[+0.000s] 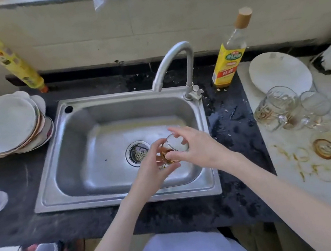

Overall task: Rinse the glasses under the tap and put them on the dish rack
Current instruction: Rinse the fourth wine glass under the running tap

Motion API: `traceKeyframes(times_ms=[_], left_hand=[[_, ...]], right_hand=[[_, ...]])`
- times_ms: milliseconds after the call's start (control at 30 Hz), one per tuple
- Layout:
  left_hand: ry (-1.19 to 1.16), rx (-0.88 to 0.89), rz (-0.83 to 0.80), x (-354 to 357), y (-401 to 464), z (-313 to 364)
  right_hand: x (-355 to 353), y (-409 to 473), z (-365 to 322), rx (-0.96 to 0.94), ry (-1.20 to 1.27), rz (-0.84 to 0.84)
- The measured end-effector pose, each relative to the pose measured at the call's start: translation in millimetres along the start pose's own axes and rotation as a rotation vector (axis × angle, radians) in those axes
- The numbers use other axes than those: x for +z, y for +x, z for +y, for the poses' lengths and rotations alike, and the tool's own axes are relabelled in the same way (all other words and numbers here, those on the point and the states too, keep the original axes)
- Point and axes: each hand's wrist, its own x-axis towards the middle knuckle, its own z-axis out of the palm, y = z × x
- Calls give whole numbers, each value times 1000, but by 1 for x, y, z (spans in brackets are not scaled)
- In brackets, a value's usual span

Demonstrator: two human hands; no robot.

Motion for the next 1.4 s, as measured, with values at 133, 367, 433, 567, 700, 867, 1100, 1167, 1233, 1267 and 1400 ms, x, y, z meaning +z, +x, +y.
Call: traceKeyframes(times_ms=[133,367,433,567,700,867,1100,1167,1233,1267,1400], left_hand=[[-25,-46,24,-18,15,-18],[-129,-85,-4,-30,52,-26],[-143,-97,-9,-32,64,-27],[-161,-125,-16,-31,79,-32],[-166,-159,-21,-29,85,-42],[-191,-180,-61,-27,89,-45],[-145,-175,-37,-25,92,-43],[-142,-174,-34,-25,93,-41],[-132,-174,-40,-24,94,-40],[-126,-177,-42,-24,94,-40],[-114,-186,-38,-24,98,-40]], right_hand=[[11,24,-1,54,121,-20],[-8,68,43,243,82,471],[-22,84,56,297,19,560],[-32,116,74,351,-30,422],[-26,125,76,374,-44,476],[-9,118,79,240,-129,518],[-4,118,86,241,-222,469],[-4,117,86,238,-222,472],[-2,117,84,233,-220,476],[0,116,83,226,-225,473],[5,115,83,234,-246,455]])
